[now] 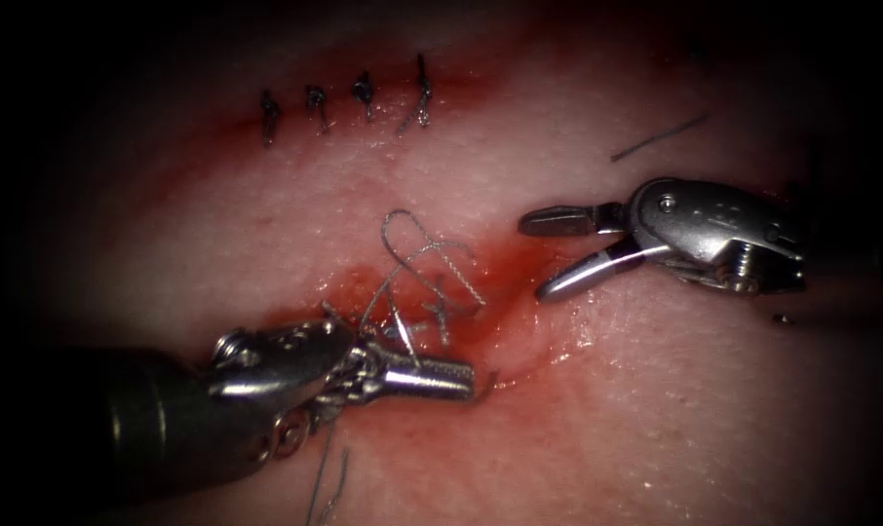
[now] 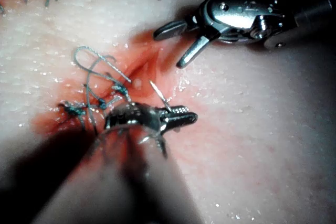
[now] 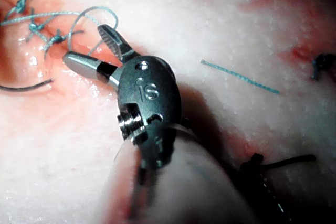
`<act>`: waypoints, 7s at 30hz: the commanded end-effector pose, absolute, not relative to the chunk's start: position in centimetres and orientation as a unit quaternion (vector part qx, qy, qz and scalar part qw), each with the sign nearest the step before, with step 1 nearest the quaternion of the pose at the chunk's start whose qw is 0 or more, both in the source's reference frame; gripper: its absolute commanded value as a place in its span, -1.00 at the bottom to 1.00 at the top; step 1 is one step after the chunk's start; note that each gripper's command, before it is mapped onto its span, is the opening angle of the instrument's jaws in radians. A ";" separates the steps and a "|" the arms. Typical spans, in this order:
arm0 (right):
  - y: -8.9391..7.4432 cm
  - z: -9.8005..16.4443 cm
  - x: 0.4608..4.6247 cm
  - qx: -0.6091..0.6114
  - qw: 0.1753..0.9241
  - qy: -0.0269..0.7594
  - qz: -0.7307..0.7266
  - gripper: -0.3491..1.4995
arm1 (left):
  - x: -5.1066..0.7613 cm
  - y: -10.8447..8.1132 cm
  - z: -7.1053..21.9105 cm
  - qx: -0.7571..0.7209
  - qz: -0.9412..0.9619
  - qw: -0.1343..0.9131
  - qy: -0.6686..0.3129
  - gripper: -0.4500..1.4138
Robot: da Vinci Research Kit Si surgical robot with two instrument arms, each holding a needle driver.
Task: Wound Closure
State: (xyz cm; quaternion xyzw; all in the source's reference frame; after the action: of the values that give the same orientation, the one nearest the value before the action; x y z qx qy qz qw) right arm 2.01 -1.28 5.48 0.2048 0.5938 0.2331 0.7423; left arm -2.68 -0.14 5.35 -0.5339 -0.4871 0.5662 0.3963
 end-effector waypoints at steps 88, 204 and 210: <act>-1.6 4.9 2.54 0.081 0.835 0.540 0.070 0.45 | -1.48 -0.4 3.0 -0.594 0.742 0.222 -0.217 -1.00; -2.3 3.8 2.98 0.238 0.845 0.478 -0.022 0.63 | -0.63 -0.2 4.2 -0.415 0.862 0.260 -0.133 -1.00; -2.0 4.0 2.86 0.183 0.846 0.501 0.010 0.74 | -0.62 -0.2 4.2 -0.414 0.863 0.259 -0.132 -1.00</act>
State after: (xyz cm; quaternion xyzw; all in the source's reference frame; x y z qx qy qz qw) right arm 2.78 -1.94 3.95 0.1694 0.5106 0.0180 0.8427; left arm -0.55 -0.15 4.15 -0.4132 -0.1305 0.8631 0.2594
